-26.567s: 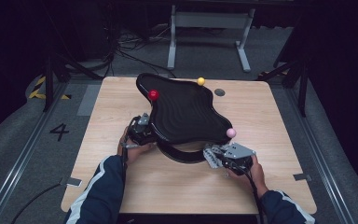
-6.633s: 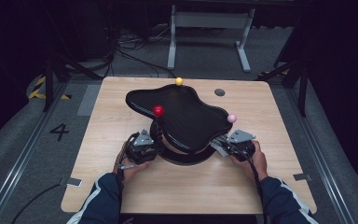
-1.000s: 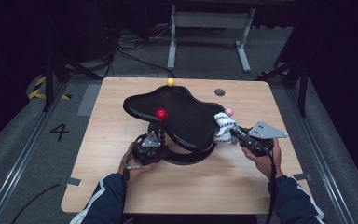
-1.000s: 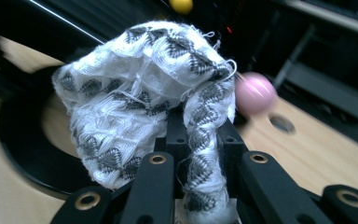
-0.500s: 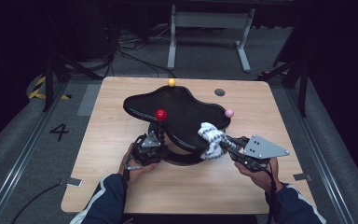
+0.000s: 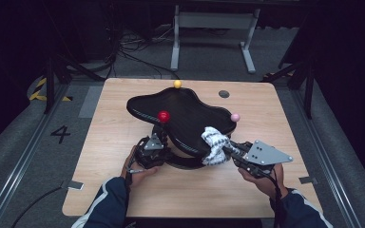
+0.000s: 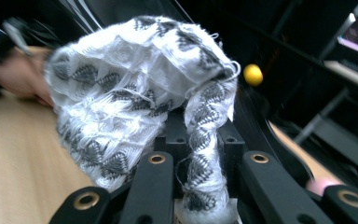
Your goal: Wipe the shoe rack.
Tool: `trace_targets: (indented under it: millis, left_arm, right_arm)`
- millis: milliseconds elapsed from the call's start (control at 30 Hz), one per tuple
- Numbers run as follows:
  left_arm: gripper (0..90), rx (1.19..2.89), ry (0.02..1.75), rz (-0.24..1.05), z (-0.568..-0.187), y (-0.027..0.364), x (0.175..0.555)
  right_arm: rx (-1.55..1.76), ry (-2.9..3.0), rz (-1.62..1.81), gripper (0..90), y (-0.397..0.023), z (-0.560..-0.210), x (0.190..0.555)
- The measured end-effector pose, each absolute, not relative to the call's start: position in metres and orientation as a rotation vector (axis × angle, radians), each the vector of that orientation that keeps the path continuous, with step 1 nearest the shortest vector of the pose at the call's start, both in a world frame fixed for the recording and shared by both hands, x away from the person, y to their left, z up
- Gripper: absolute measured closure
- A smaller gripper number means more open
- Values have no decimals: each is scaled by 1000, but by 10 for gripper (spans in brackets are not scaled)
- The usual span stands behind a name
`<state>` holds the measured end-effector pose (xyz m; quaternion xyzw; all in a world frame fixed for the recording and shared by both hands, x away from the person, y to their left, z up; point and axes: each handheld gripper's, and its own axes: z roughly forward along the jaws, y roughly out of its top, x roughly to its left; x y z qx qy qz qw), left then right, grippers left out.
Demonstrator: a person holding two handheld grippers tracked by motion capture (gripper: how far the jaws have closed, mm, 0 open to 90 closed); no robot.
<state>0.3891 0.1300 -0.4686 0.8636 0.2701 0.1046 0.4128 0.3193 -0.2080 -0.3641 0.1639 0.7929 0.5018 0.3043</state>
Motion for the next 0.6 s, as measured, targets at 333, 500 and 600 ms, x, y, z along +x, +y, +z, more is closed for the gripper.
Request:
trace_targets:
  millis: [333,500,600]
  left_arm:
    - [743,2178,668,268,-469,127,388]
    - [744,2177,677,273,-469,127,388]
    - [744,2169,687,280,-469,126,387]
  right_arm:
    - [606,2128,1235,797,-223,-384,342]
    - [441,2116,1314,794,-212,-365,314]
    - [377,2110,1357,793,-204,-352,297]
